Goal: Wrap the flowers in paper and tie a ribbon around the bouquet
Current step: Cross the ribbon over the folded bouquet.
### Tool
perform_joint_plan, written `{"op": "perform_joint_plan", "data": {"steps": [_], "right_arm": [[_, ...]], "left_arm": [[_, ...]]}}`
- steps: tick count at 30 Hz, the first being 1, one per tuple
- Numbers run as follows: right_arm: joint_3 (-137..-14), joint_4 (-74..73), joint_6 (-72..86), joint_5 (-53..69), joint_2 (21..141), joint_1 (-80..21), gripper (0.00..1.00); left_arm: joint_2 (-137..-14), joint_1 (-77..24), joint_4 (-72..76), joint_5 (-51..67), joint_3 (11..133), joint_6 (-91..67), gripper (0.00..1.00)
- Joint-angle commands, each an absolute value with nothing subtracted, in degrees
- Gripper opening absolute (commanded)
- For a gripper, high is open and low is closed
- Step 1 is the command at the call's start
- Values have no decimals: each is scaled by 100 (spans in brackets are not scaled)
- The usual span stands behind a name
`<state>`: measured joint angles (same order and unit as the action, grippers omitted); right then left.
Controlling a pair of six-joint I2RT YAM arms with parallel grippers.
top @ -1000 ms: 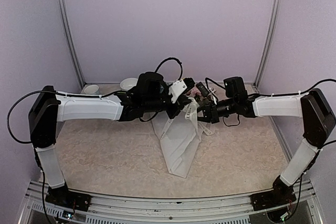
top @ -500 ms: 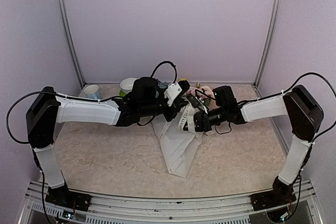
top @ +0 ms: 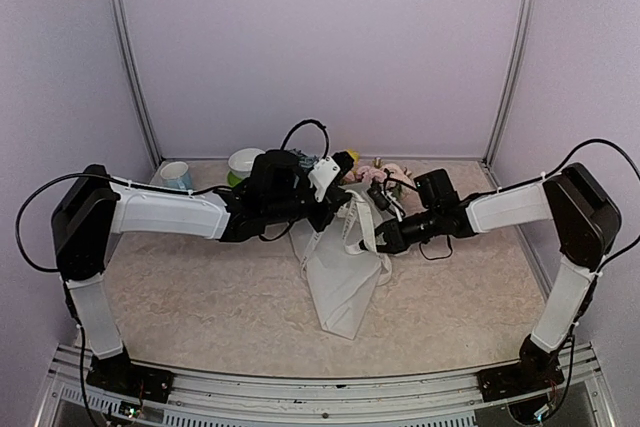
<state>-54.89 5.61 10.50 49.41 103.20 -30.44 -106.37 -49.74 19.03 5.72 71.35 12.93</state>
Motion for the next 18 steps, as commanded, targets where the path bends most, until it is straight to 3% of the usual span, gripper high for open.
{"op": "perform_joint_plan", "data": {"steps": [1, 9, 18], "right_arm": [[-5525, 332, 1417, 3867, 9893, -2708, 6], [-5933, -794, 1888, 1330, 9508, -2362, 7], [-5238, 989, 1780, 1431, 8947, -3899, 28]], "left_arm": [[-11006, -4966, 1975, 340, 7020, 1088, 0], [-11262, -4923, 1954, 321, 7213, 1075, 0], [-11347, -4810, 2018, 413, 7156, 886, 0]]}}
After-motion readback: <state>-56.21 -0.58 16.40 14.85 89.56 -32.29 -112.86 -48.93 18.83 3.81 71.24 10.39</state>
